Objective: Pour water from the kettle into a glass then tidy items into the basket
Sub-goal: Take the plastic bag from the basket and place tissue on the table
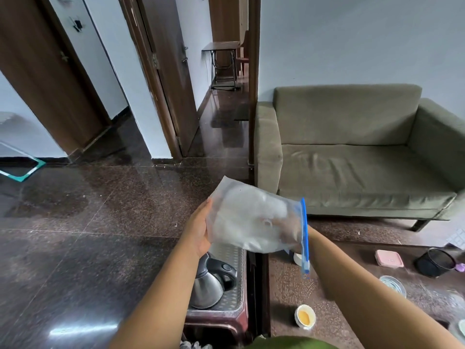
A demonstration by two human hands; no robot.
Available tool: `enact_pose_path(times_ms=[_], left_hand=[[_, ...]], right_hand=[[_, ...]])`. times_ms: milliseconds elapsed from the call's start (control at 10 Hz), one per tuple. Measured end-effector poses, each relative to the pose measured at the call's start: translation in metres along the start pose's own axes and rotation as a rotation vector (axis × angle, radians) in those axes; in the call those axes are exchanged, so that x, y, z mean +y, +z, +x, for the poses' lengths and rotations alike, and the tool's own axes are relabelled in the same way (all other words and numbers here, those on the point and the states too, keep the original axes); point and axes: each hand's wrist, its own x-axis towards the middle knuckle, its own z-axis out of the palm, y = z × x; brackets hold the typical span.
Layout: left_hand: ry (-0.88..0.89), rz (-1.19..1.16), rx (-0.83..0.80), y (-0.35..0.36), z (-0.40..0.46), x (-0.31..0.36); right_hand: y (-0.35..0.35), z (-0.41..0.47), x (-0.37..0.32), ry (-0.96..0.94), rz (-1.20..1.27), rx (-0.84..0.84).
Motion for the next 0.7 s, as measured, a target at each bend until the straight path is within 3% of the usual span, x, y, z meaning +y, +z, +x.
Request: enact_pose_path(times_ms=[200, 400, 500, 700], left_hand=[[0.002, -0.040, -0.102, -0.007, -0.006, -0.005], [0.036, 0.065, -0.083, -0.006, -0.009, -0.009], [0.032, 0.033, -0.009, -0.018, -0.004, -0.008], [0.022, -0.119, 0.032, -0.055, -0.001, 0.002]], right_hand=[[0.011, -0.005, -0.025, 0.097, 0.183, -0.070], [0.009, 0.002, -0.008, 0.084, 0.152, 0.114], [0.010, 0.009, -0.007, 0.032, 0.153, -0.056], [-0.019, 0.011, -0.012, -0.037, 0.366, -0.062]])
